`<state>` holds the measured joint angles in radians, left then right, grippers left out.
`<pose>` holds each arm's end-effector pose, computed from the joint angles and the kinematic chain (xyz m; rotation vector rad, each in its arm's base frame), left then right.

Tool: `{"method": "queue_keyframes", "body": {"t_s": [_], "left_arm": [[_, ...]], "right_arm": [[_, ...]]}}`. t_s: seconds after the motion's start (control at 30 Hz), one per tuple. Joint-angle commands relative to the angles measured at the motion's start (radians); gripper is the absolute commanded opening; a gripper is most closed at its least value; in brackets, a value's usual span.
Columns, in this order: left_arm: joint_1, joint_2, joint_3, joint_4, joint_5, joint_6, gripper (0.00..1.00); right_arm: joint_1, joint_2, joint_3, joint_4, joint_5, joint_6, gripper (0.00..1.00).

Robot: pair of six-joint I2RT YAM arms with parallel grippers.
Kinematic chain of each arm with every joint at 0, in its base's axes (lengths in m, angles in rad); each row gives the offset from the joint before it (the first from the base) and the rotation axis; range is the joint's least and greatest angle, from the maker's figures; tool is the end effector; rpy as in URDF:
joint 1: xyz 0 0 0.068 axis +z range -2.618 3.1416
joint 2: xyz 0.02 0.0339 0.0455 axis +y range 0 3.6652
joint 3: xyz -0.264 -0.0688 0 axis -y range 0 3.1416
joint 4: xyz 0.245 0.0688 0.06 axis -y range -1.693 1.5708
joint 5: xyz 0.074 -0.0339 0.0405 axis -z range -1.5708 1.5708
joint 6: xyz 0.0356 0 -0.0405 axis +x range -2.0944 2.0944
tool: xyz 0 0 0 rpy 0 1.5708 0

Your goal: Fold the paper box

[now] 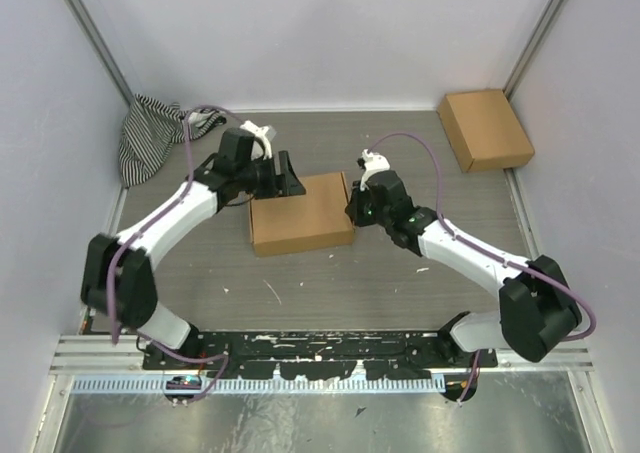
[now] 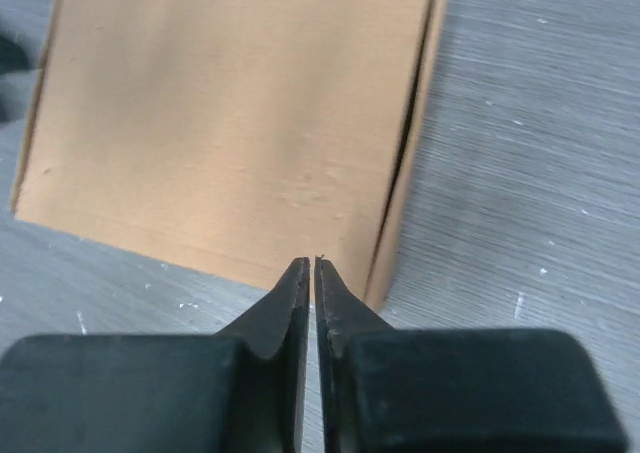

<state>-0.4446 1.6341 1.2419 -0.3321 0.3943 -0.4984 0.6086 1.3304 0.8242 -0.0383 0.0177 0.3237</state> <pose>0.3246 -0.1698 0.2680 0.1513 2.4050 -0.9182 0.2418 0.1677 0.2468 -0.2962 2.1414 0.5304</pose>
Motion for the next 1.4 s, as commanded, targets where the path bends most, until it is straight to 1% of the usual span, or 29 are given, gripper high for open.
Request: {"method": "queue_keyframes", "body": {"t_s": [0.0, 0.03, 0.07, 0.13, 0.17, 0.23, 0.33, 0.43, 0.63, 0.77, 0.93, 1.03, 1.13, 1.3, 1.37], "left_arm": [[-0.017, -0.201, -0.188, 0.031, -0.148, -0.031, 0.76], [-0.017, -0.245, -0.233, 0.03, -0.188, -0.04, 0.76], [-0.017, -0.3, -0.301, 0.047, -0.24, -0.049, 0.77], [-0.011, -0.346, -0.373, 0.089, -0.317, -0.061, 0.8], [-0.006, -0.349, -0.384, 0.083, -0.357, -0.064, 0.8], [0.009, -0.323, -0.381, 0.04, -0.409, -0.069, 0.81], [0.043, -0.249, -0.364, 0.008, -0.388, -0.08, 0.81], [0.049, -0.192, -0.366, 0.029, -0.373, -0.087, 0.81], [0.048, -0.149, -0.35, 0.016, -0.378, -0.075, 0.8], [0.05, -0.127, -0.339, 0.051, -0.368, -0.063, 0.79], [0.049, -0.059, -0.254, 0.062, -0.303, -0.051, 0.76], [0.05, -0.012, -0.187, 0.058, -0.29, -0.04, 0.76], [0.049, 0.033, -0.104, 0.016, -0.293, -0.022, 0.75], [0.067, 0.083, -0.004, 0.004, -0.295, -0.011, 0.77], [0.077, 0.109, 0.054, -0.036, -0.292, -0.003, 0.77]], "right_arm": [[-0.066, 0.03, 0.076, -0.058, 0.071, 0.038, 0.22], [-0.087, 0.044, 0.086, -0.054, 0.039, 0.048, 0.34], [-0.108, 0.062, 0.094, -0.048, 0.005, 0.054, 0.39], [-0.138, 0.097, 0.119, -0.041, -0.036, 0.06, 0.44], [-0.15, 0.12, 0.134, -0.044, -0.059, 0.06, 0.46], [-0.168, 0.165, 0.165, -0.049, -0.101, 0.057, 0.48], [-0.173, 0.213, 0.195, -0.048, -0.138, 0.054, 0.49], [-0.173, 0.26, 0.216, -0.053, -0.168, 0.045, 0.51], [-0.173, 0.341, 0.23, -0.064, -0.19, 0.05, 0.57], [-0.172, 0.372, 0.227, -0.044, -0.215, 0.053, 0.56], [-0.173, 0.406, 0.255, -0.037, -0.237, 0.071, 0.52], [-0.174, 0.426, 0.283, -0.039, -0.224, 0.076, 0.51], [-0.179, 0.456, 0.327, -0.054, -0.201, 0.083, 0.5], [-0.194, 0.487, 0.411, -0.083, -0.146, 0.085, 0.5], [-0.207, 0.494, 0.452, -0.109, -0.115, 0.083, 0.51]]}}
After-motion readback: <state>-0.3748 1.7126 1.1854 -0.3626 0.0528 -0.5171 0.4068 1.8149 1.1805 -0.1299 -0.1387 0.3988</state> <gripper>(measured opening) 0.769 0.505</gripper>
